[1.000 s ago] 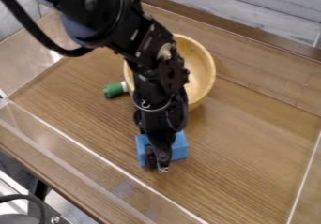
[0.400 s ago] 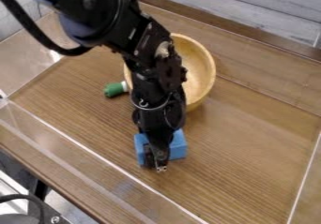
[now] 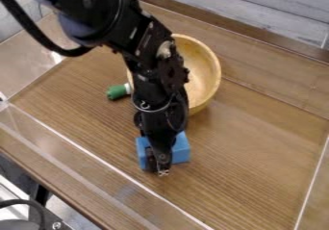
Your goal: Put the blue block in the brown bowl
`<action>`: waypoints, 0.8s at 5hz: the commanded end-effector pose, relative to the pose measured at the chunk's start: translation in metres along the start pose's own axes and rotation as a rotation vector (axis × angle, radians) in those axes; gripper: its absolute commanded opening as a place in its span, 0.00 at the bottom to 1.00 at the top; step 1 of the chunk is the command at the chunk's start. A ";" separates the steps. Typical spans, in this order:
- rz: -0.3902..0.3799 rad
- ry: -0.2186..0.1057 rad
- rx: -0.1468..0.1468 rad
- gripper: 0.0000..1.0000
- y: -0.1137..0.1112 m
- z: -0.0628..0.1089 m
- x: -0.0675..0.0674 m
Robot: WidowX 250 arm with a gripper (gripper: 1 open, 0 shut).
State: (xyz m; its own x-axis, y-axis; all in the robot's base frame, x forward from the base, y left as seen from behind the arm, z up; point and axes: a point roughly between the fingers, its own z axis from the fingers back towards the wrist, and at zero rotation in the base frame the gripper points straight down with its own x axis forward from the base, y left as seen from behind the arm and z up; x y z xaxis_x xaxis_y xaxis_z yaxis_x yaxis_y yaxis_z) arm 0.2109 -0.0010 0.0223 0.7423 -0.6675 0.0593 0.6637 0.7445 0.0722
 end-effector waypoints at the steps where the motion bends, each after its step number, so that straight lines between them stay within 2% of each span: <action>1: 0.009 -0.045 0.036 0.00 0.013 0.010 0.011; 4: 0.015 -0.051 0.030 0.00 0.016 0.012 0.010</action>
State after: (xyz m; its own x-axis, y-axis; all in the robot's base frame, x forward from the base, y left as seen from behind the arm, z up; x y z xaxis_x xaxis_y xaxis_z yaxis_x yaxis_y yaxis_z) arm 0.2143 0.0023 0.0250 0.7452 -0.6631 0.0704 0.6598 0.7485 0.0660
